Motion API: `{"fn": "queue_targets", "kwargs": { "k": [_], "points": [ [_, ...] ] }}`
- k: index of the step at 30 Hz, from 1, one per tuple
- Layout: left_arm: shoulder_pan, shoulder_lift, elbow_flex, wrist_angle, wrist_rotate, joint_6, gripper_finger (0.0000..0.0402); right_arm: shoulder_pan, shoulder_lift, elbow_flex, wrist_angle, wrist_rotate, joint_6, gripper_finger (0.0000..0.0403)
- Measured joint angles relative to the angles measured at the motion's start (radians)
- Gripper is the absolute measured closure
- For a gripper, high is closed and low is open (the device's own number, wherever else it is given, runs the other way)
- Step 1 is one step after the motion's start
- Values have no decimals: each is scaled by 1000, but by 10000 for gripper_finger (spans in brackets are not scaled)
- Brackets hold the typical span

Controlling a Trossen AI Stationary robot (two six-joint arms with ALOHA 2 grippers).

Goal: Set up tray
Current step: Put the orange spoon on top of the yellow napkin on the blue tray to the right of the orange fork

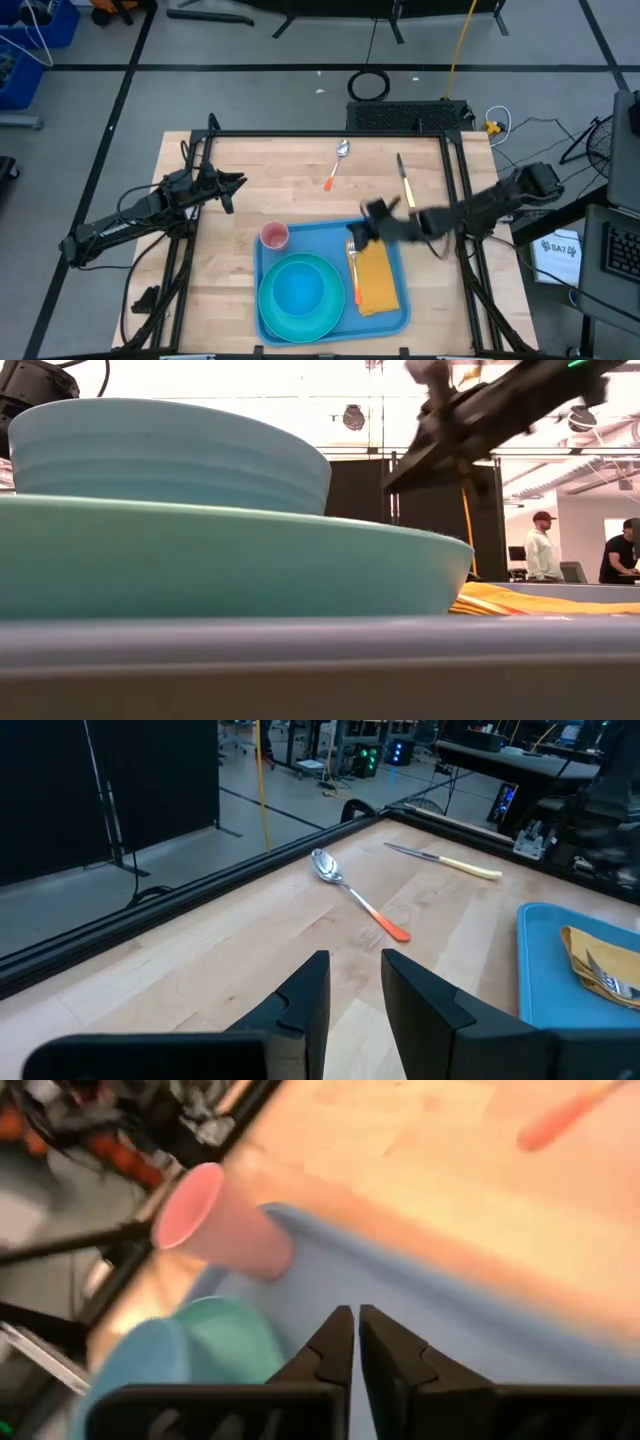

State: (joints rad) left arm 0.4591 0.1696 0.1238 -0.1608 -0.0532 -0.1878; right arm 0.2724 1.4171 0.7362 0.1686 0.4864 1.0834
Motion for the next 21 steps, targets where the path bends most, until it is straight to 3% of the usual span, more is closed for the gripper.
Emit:
{"fn": "queue_targets", "kwargs": {
  "k": [4,7,10,16,18,21],
  "points": [
    [0,0,0,0,0,0,305,-290,2,30,-15,-274,-295,401],
    [0,0,0,0,0,0,305,-477,11,83,-45,-332,-491,402],
    [0,0,0,0,0,0,305,-611,19,166,-163,-317,-650,402],
    [0,0,0,0,0,0,305,-705,95,411,-526,-198,-800,403],
    [0,0,0,0,0,0,305,-704,127,454,-496,-223,-831,403],
    [0,0,0,0,0,0,305,-703,166,469,-364,-350,-890,403]
  ]
}}
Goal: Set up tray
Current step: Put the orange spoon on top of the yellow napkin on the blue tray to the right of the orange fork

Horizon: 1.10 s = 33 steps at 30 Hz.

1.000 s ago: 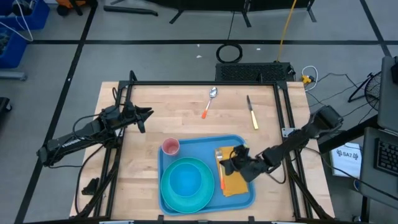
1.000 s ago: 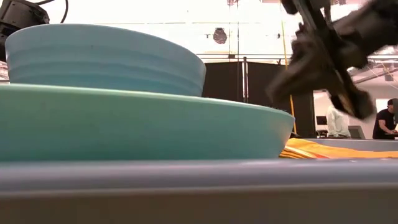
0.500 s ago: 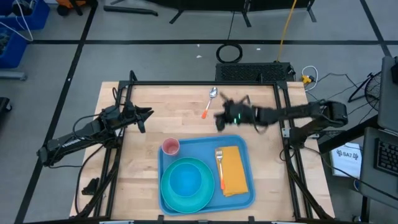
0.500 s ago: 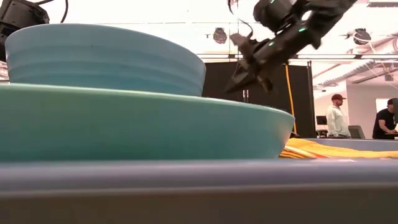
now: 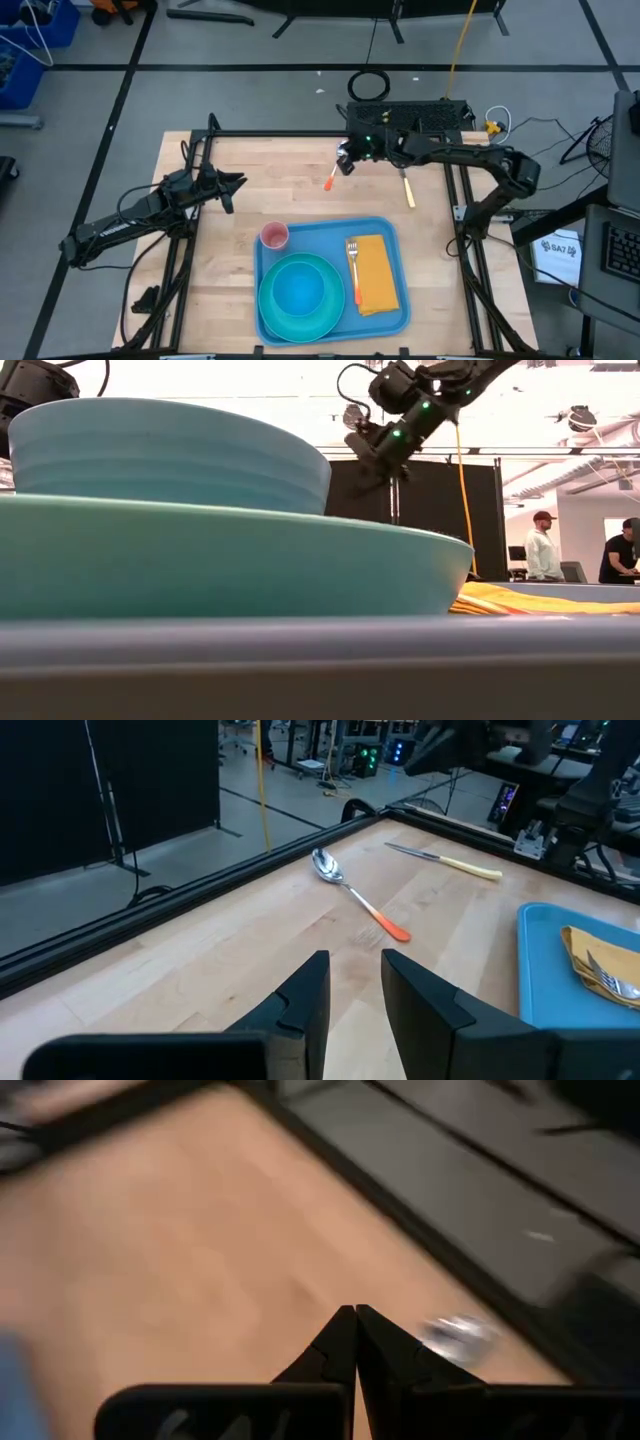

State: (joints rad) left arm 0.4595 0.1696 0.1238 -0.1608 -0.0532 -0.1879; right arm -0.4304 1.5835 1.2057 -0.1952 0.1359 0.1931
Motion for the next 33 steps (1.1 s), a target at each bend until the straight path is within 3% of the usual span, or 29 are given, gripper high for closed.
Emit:
{"fn": "queue_targets", "kwargs": {
  "k": [3,8,13,22,33],
  "points": [
    [0,0,0,0,0,0,305,-14,57,2,72,-126,13,403],
    [0,0,0,0,0,0,305,-30,221,-1,67,-172,32,403],
    [0,0,0,0,0,0,305,-17,337,-2,211,-242,76,403],
    [0,0,0,0,0,0,305,-52,426,53,189,-270,111,403],
    [-1,0,0,0,0,0,305,-121,426,57,54,-232,98,403]
  ]
}}
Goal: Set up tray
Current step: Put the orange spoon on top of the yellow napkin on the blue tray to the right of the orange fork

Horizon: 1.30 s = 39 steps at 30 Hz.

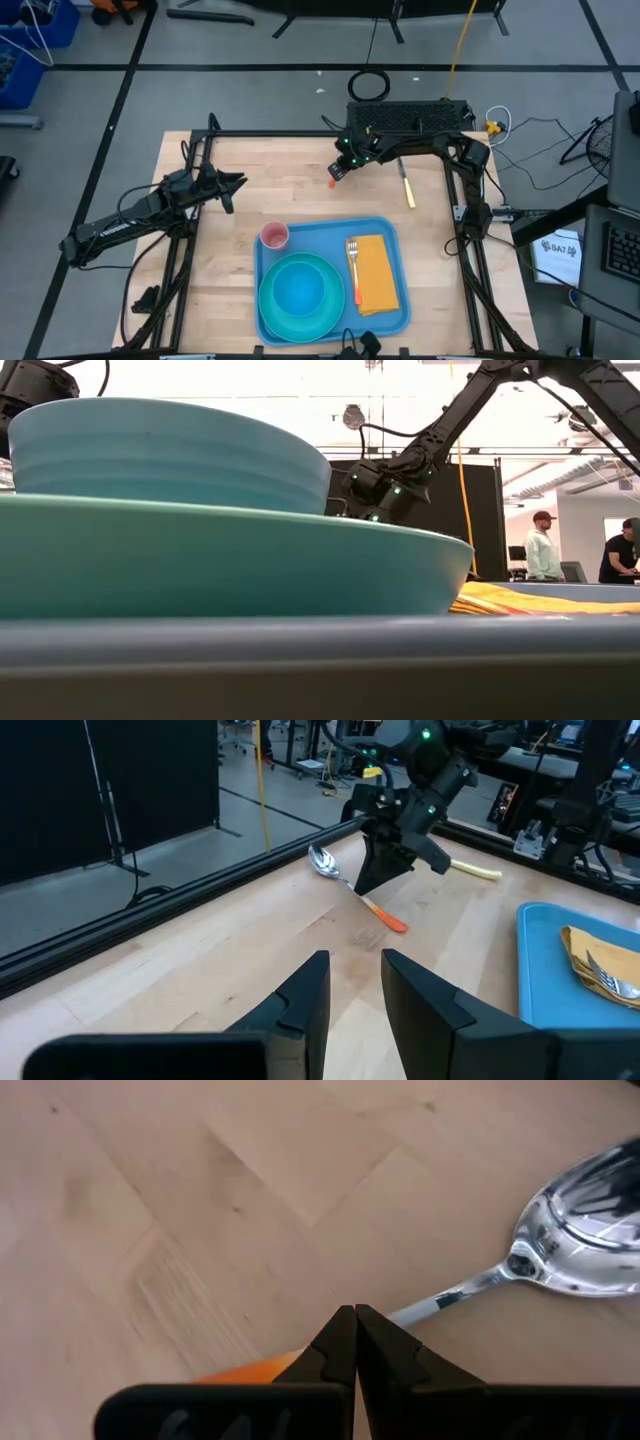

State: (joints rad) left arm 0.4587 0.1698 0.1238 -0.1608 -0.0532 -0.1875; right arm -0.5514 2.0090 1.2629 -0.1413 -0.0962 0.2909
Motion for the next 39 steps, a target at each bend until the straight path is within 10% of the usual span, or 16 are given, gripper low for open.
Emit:
{"fn": "queue_targets", "kwargs": {
  "k": [20,26,39],
  "points": [
    [1,0,0,0,0,0,305,40,-84,-4,-259,122,-17,403],
    [1,0,0,0,0,0,305,73,-103,-4,-191,3,-47,397],
    [0,0,0,0,0,0,305,74,-151,-3,-217,151,-58,239]
  ]
}}
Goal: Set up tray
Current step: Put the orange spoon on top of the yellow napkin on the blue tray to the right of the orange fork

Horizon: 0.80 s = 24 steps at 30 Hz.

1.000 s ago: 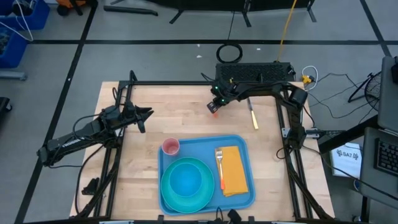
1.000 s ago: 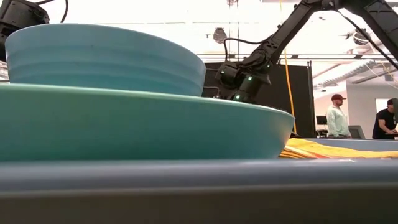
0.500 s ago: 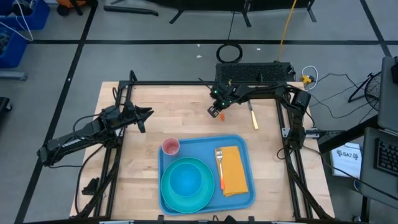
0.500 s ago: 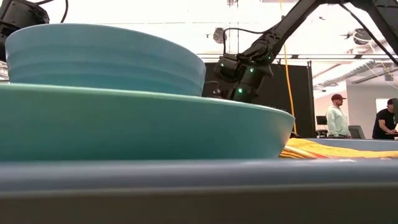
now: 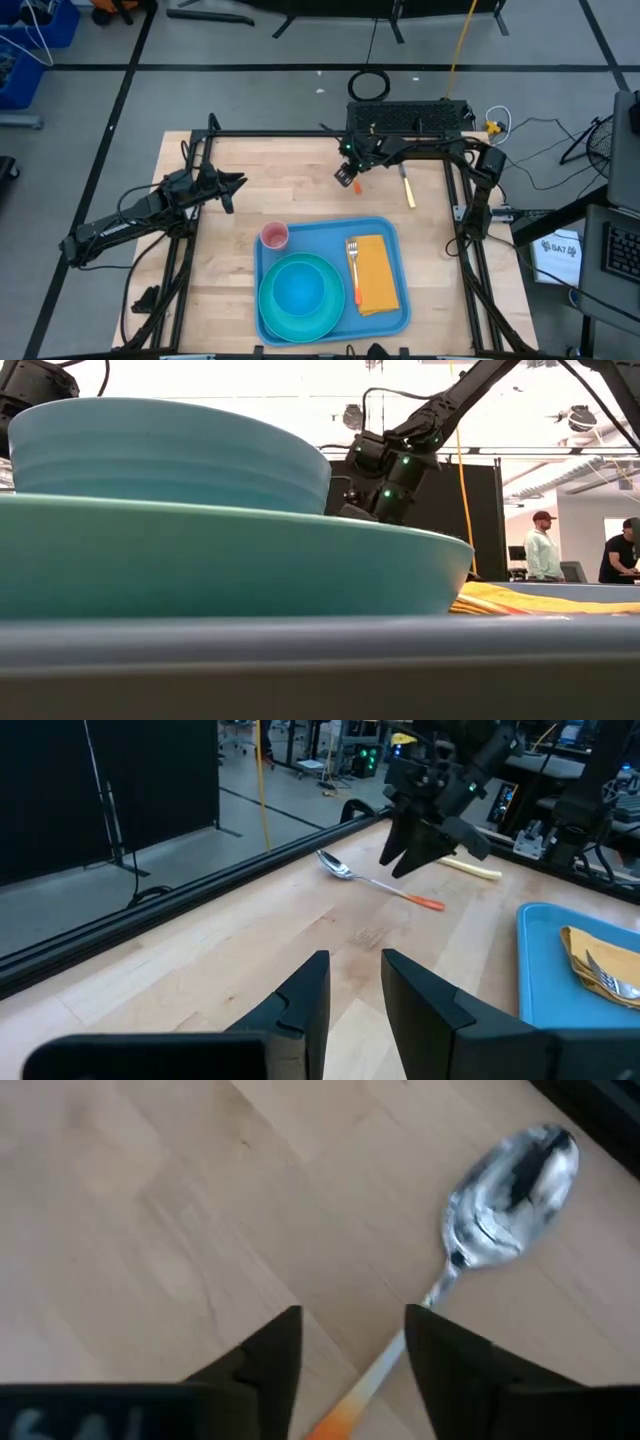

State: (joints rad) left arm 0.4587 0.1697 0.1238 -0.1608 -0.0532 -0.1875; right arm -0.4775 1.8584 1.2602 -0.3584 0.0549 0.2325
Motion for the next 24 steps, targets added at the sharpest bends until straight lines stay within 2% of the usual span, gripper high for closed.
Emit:
{"fn": "queue_targets", "kwargs": {
  "k": [3,7,24],
  "points": [
    [0,0,0,0,0,0,305,-16,0,0,-30,-21,93,207],
    [0,0,0,0,0,0,305,-52,3,0,-69,-56,204,187],
    [1,0,0,0,0,0,305,-65,119,5,11,-75,230,183]
  ]
}}
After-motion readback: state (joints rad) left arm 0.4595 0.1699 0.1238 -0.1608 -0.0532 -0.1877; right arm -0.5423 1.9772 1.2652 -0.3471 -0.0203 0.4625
